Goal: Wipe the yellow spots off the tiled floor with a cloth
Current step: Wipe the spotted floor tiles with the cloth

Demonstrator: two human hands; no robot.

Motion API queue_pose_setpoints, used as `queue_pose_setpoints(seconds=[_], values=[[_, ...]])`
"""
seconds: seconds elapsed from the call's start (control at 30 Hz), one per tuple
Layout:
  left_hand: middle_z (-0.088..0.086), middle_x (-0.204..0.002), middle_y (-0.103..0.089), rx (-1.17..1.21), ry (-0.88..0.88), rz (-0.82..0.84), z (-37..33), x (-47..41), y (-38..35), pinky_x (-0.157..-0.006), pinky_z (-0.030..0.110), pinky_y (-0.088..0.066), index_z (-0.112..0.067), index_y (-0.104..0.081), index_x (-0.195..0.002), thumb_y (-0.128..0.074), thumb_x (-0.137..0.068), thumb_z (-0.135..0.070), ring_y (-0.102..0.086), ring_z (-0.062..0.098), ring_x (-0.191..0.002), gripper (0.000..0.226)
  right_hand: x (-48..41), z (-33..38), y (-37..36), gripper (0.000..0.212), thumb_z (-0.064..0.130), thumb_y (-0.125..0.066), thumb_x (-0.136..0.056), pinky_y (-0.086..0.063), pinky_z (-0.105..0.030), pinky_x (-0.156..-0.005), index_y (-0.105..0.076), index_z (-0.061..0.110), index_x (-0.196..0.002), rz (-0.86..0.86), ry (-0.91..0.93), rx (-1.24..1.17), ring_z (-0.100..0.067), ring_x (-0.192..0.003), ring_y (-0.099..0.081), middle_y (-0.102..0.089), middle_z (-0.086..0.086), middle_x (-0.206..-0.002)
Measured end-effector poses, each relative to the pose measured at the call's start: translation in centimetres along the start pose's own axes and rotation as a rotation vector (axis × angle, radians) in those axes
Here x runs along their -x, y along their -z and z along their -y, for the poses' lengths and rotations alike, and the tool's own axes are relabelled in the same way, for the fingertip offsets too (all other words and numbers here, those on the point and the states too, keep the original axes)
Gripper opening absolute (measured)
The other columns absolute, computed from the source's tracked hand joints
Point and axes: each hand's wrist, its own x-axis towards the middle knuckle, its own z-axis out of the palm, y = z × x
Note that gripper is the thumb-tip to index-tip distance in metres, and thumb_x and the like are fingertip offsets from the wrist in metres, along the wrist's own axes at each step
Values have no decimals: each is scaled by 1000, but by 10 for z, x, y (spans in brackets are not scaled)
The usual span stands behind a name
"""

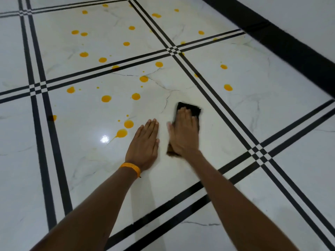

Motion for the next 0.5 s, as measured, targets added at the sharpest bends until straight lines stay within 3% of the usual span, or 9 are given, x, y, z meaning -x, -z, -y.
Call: queue_pose_setpoints(seconds=[0.07, 0.17, 0.23, 0.3, 0.37, 0.43, 0.5], values=[[7, -164, -18, 6, -15, -1, 2, -1, 0, -124, 36, -8, -6, -19, -156, -18, -99, -29, -10, 17, -152, 61, 47, 21, -6, 76, 56, -3, -104, -9, -42, -127, -21, 7, -159, 79, 202, -44, -20, -157, -11, -18, -10, -168], [6, -165, -12, -1, -5, 16, 2, 0, 1, -125, 36, -6, -7, -14, -157, -18, -100, -29, -7, 17, -153, 61, 113, -18, 10, 75, 59, -5, -103, -3, -38, -128, -12, 13, -162, 190, 405, -45, -14, -157, 1, -5, -3, -170], [7, -165, -14, 2, -6, 7, 1, 0, 2, -125, 37, -8, -6, -16, -156, -18, -99, -29, -9, 18, -153, 62, 103, -62, 18, 75, 59, 0, -102, -4, -41, -128, -8, 15, -162, 158, 377, 45, -15, -157, 0, -4, -1, -170], [7, -164, -16, -3, -3, 7, 2, 0, 2, -124, 38, -10, -6, -17, -156, -17, -99, -29, -12, 20, -152, 62, 63, -84, 19, 78, 59, 4, -100, -4, -41, -128, -8, 13, -161, 111, 188, 70, -18, -157, -3, -6, -4, -170], [8, -164, -16, -1, -5, 1, 3, -1, 0, -124, 38, -10, -5, -17, -156, -17, -99, -30, -12, 20, -152, 62, 38, -61, 14, 79, 59, 2, -100, -3, -43, -128, -8, 9, -161, 37, 13, 68, -20, -157, -3, -8, -8, -170], [7, -164, -16, 6, -9, 0, 3, 0, 1, -124, 38, -10, -5, -17, -156, -16, -99, -31, -12, 20, -152, 62, 51, -26, 6, 77, 56, -3, -102, -6, -44, -127, -10, 7, -161, 47, 70, 63, -21, -157, -3, -9, -9, -169], [7, -164, -15, 13, -14, 4, 3, 1, 1, -124, 37, -9, -6, -17, -156, -16, -99, -31, -10, 18, -152, 62, 89, -17, 5, 71, 52, -11, -104, -6, -43, -128, -12, 10, -161, 145, 345, 42, -18, -157, -1, -8, -6, -170]])
